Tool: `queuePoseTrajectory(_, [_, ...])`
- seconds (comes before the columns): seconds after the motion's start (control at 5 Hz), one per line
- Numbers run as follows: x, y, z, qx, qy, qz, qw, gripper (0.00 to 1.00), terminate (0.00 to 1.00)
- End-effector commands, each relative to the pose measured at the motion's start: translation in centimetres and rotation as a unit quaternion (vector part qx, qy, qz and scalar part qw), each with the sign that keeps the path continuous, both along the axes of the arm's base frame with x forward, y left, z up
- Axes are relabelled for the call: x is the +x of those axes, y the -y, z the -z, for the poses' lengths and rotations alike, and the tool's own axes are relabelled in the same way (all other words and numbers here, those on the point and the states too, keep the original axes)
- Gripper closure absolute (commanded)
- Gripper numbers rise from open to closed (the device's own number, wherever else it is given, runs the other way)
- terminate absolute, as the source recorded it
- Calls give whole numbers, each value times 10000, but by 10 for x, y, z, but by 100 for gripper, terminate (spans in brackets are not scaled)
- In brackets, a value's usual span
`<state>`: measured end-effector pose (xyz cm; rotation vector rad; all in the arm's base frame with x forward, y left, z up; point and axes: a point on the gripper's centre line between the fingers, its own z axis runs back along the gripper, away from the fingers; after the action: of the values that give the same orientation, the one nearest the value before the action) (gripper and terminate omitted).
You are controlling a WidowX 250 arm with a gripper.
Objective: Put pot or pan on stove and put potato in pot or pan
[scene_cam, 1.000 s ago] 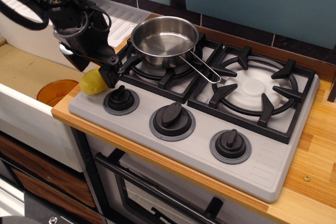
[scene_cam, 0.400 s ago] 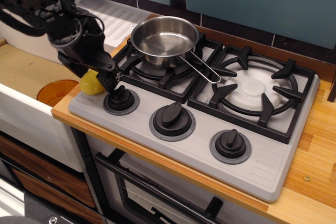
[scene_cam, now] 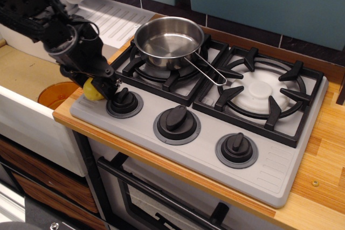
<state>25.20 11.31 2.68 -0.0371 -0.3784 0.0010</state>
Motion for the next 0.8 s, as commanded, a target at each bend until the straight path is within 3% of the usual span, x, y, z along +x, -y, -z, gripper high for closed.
queuePoseTrajectory(0.0, [11,3,-35,188,57,-53,9998,100,0])
queuePoseTrajectory(0.4, [35,7,-107,383,-131,-75,9992,100,0])
queuePoseTrajectory(0.6, [52,20,-122,484,-158,-206,9985,100,0])
